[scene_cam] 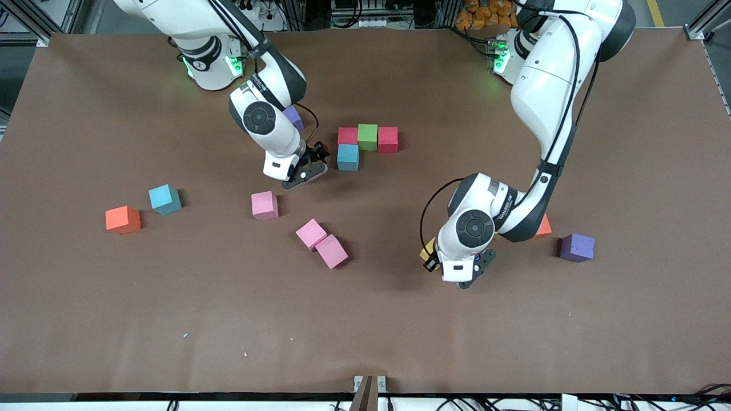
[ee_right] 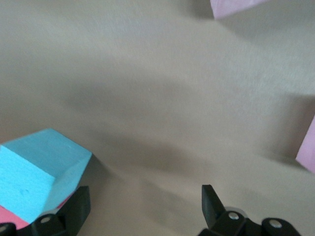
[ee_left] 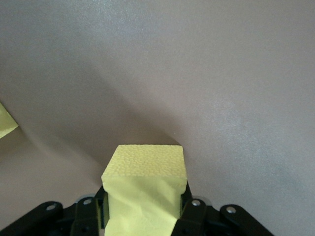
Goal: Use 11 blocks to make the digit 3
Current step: 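Lower the right gripper onto a pink cube and close it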
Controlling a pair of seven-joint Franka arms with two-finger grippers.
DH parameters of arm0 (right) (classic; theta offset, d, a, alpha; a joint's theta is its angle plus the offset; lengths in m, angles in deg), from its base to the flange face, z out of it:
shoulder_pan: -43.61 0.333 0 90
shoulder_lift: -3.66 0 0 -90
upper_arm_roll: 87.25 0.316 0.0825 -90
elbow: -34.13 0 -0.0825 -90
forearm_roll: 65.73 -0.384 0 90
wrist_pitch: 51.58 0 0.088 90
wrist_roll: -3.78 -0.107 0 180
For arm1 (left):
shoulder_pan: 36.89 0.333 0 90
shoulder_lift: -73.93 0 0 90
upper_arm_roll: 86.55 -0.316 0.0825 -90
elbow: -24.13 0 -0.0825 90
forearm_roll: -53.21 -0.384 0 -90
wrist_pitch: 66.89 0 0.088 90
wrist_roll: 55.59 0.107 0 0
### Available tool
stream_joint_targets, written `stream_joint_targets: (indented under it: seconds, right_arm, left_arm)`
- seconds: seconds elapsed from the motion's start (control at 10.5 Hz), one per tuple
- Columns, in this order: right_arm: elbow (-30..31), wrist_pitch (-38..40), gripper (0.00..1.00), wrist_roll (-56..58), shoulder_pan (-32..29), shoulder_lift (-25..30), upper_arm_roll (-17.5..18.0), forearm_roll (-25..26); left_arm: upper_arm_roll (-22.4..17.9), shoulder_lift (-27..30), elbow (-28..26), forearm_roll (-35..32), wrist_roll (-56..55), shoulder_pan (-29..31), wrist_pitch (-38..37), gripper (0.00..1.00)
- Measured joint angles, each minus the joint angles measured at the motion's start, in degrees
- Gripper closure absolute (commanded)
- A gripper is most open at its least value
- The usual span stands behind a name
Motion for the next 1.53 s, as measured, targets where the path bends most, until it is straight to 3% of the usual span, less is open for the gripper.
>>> stream_joint_targets:
  seconds: [0.29, 0.57, 0.76, 1.05, 1.15, 1.34, 1.53]
  right_arm:
    - [-2.0, 2.1, 0.00, 0.9, 0.0, 0.7, -1.6, 0.0]
    - [-9.9, 14.4, 0.00, 1.8, 0.0, 1.0, -3.6, 0.0]
    - [-13.5, 16.5, 0.00, 2.2, 0.0, 0.8, -4.3, 0.0]
    - [-19.2, 16.3, 0.00, 2.4, 0.2, -1.9, -4.9, 0.8]
    - [-22.3, 15.7, 0.00, 2.6, 0.5, -3.6, -5.1, 3.2]
    - [-28.1, 10.7, 0.00, 2.6, 1.6, -7.6, -5.2, 7.3]
    - [-31.2, 2.2, 0.00, 2.6, 2.4, -11.8, -5.3, 8.1]
  left_arm:
    - [0.0, 0.0, 0.0, 0.0, 0.0, 0.0, 0.0, 1.00]
    - [0.0, 0.0, 0.0, 0.0, 0.0, 0.0, 0.0, 1.00]
    - [0.0, 0.0, 0.0, 0.0, 0.0, 0.0, 0.0, 1.00]
    - [0.0, 0.0, 0.0, 0.0, 0.0, 0.0, 0.0, 1.00]
    - [0.0, 0.0, 0.0, 0.0, 0.0, 0.0, 0.0, 1.00]
    - [0.0, 0.0, 0.0, 0.0, 0.1, 0.0, 0.0, 1.00]
    - [0.0, 0.0, 0.0, -0.1, 0.2, 0.0, 0.0, 1.00]
